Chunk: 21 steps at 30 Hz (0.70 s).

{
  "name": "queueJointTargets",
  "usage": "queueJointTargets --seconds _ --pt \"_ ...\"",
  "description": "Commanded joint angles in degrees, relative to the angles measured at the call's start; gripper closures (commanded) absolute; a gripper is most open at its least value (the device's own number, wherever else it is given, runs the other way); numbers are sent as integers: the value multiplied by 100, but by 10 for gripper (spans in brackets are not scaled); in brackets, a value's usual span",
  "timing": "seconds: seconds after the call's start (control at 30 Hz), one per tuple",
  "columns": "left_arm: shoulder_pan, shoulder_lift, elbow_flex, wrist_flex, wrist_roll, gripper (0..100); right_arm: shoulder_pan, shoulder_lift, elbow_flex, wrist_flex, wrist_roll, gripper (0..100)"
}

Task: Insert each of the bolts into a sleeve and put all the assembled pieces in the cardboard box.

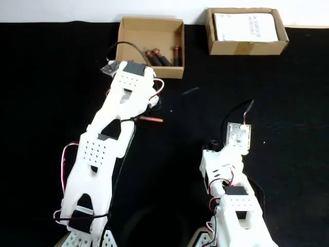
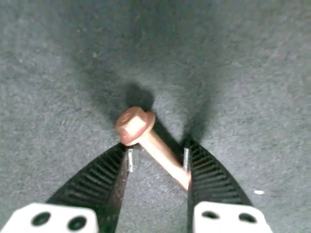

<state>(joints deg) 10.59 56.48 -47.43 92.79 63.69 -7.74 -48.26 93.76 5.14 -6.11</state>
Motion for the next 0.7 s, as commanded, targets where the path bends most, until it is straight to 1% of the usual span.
queueJointTargets --seconds 0.0,0.1,0.13,0.2,0.27,0.37,0.57,0.6,0.67 --pt "-136 347 -479 -44 9 826 -22 -110 -13 -110 -26 991" --pt "-312 435 -743 105 -44 870 -22 -110 -13 -110 -26 991" --pt "-391 444 -822 211 -220 894 -22 -110 -13 -110 -26 991" --pt "-523 470 -936 440 -985 946 -22 -110 -13 -110 -26 991" --pt "-602 479 -1007 475 -1952 995 -22 -110 -13 -110 -26 991" --pt "-611 462 -1138 510 -3376 991 -22 -110 -13 -110 -26 991" --pt "-497 479 -1218 519 -5908 991 -22 -110 -13 -110 -26 991" --pt "-497 488 -1218 519 -6233 991 -22 -110 -13 -110 -26 991" --pt "-497 488 -1218 519 -6664 990 -22 -110 -13 -110 -26 991"
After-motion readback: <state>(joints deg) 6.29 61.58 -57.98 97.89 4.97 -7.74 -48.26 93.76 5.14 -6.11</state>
